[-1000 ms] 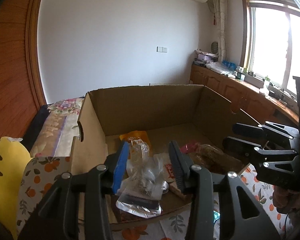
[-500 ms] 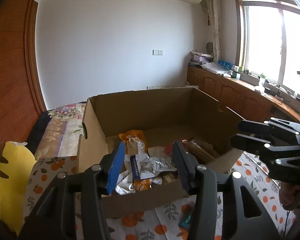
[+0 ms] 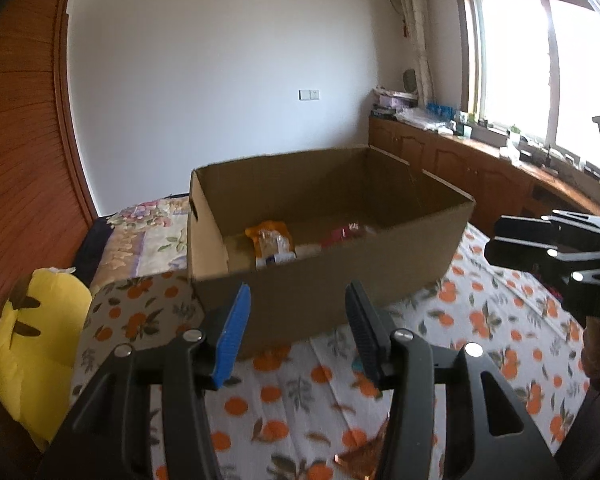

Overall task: Organize snacks
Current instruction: 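Withdraw both tools from the box toward the copper wrapper and teal candy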

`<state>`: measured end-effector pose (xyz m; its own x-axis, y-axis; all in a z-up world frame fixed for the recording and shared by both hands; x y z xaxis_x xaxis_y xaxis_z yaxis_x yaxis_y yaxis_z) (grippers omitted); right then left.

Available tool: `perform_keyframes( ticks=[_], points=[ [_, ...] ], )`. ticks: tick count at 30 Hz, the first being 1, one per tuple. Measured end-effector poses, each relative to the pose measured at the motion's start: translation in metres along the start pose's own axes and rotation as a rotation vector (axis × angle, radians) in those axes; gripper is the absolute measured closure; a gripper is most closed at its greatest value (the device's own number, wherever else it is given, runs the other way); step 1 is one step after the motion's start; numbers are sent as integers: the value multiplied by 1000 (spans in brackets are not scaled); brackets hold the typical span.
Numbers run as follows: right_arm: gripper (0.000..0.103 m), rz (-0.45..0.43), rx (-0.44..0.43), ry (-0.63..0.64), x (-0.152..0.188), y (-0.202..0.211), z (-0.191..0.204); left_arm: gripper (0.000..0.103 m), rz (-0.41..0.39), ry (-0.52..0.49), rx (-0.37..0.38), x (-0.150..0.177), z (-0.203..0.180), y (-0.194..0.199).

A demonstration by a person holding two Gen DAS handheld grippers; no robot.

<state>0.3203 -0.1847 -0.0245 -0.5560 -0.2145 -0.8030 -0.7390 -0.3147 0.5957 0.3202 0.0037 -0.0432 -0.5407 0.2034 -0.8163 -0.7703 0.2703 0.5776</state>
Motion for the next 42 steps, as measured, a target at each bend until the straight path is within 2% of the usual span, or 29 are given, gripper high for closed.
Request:
perform_keyframes(
  ticks=[5,15,24,33,42],
  points=[
    [57,36,8,-18,18,0,11,53,95,-4,42,29,-5,-5],
    [57,95,26,-28,45,-9,19,53,201,-21,104,76,-22,-16],
    [57,145,18,-53,67,-25,20,53,278,-48,182,91,-34,-23],
    [57,185,9,-82,83,-36,16,53,323,-108,208,99,-52,-24],
    [57,204,3,-105,93,-36,14,53,334,-117,205,96,-59,-33]
  ],
)
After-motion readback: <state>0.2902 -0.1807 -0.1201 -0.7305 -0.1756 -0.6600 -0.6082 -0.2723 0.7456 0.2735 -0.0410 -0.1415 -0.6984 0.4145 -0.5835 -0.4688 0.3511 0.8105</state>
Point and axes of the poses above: each gripper's, at about its wrist camera, not at the fingertips, and y roughly against the way its jaws point, z to its left, x to its underside, the point moved 1 cm from there along -y, roughly the way its jaws point, and after that the axes turned 3 degrees about z, right-handed, at the moved point
